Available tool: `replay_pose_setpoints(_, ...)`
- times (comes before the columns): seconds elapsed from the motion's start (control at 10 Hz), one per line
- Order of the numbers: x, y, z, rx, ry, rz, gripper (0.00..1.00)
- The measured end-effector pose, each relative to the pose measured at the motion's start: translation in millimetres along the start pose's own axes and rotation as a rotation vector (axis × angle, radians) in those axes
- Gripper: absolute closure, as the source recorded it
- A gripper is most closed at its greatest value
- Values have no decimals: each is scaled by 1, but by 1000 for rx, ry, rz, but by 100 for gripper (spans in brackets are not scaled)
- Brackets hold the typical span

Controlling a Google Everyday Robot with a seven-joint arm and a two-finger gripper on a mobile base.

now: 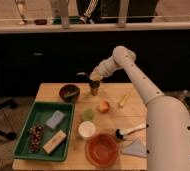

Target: Place fork in metal cup

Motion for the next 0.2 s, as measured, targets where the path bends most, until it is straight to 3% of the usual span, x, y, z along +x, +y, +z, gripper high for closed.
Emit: replay_pose_setpoints(0.2,0,1,0,-12,-45,8,96)
